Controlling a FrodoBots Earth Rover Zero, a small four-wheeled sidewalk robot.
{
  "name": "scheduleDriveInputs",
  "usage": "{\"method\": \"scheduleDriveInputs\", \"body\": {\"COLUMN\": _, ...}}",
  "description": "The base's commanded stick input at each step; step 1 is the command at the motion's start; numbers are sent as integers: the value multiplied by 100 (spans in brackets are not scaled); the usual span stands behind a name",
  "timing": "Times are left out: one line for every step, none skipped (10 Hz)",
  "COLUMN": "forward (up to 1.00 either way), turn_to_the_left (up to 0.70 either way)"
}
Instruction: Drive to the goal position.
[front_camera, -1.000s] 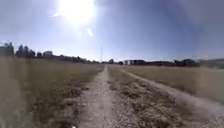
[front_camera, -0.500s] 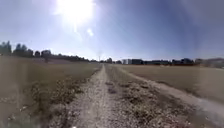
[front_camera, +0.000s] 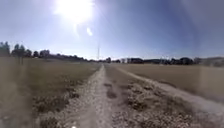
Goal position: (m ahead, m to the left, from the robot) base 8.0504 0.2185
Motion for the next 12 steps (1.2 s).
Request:
{"method": "scheduleDriveInputs", "body": {"forward": 50, "turn_to_the_left": 0}}
{"method": "scheduleDriveInputs", "body": {"forward": 50, "turn_to_the_left": 0}}
{"method": "scheduleDriveInputs", "body": {"forward": 50, "turn_to_the_left": 0}}
{"method": "scheduleDriveInputs", "body": {"forward": 50, "turn_to_the_left": 0}}
{"method": "scheduleDriveInputs", "body": {"forward": 50, "turn_to_the_left": 0}}
{"method": "scheduleDriveInputs", "body": {"forward": 50, "turn_to_the_left": 0}}
{"method": "scheduleDriveInputs", "body": {"forward": 50, "turn_to_the_left": 0}}
{"method": "scheduleDriveInputs", "body": {"forward": 50, "turn_to_the_left": 0}}
{"method": "scheduleDriveInputs", "body": {"forward": 50, "turn_to_the_left": 0}}
{"method": "scheduleDriveInputs", "body": {"forward": 50, "turn_to_the_left": 0}}
{"method": "scheduleDriveInputs", "body": {"forward": 50, "turn_to_the_left": 0}}
{"method": "scheduleDriveInputs", "body": {"forward": 50, "turn_to_the_left": 0}}
